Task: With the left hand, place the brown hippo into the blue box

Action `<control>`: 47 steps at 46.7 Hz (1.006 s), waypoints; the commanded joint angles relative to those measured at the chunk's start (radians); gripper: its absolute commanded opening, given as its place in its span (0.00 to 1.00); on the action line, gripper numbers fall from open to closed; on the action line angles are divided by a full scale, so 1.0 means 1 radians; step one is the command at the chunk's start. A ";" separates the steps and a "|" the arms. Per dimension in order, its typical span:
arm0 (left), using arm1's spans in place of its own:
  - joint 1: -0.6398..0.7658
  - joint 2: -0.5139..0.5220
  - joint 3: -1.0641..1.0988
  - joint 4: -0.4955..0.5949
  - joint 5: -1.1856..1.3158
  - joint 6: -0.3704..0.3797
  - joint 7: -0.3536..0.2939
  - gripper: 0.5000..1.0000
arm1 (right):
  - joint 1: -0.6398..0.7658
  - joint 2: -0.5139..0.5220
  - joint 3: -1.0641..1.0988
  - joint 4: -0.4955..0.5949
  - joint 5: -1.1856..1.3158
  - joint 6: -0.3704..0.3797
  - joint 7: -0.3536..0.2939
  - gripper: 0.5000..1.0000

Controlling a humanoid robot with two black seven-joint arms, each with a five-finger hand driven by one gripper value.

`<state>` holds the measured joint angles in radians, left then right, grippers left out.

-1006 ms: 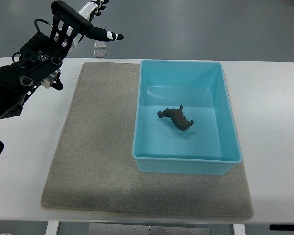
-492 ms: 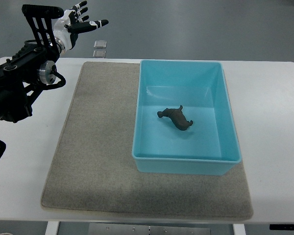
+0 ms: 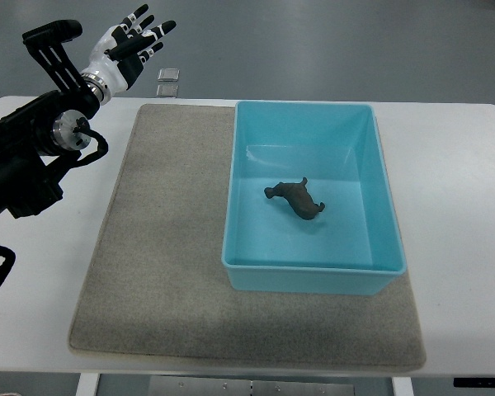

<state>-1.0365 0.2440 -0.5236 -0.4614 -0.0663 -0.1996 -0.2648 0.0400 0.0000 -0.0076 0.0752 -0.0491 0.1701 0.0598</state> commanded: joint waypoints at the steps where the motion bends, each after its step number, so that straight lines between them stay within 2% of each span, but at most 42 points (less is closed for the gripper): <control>1: 0.016 -0.003 -0.015 0.007 0.000 -0.035 -0.033 0.99 | 0.000 0.000 0.000 0.000 0.000 0.000 0.000 0.87; 13: 0.019 -0.023 -0.018 0.003 -0.004 0.008 -0.031 0.99 | 0.000 0.000 0.000 0.000 0.000 0.000 0.000 0.87; 47: 0.019 -0.034 -0.041 0.006 -0.003 -0.006 -0.033 0.99 | 0.000 0.000 0.000 0.000 0.000 0.000 0.000 0.87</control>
<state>-1.0155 0.2122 -0.5641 -0.4552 -0.0693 -0.2054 -0.2976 0.0399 0.0000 -0.0077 0.0752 -0.0491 0.1696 0.0598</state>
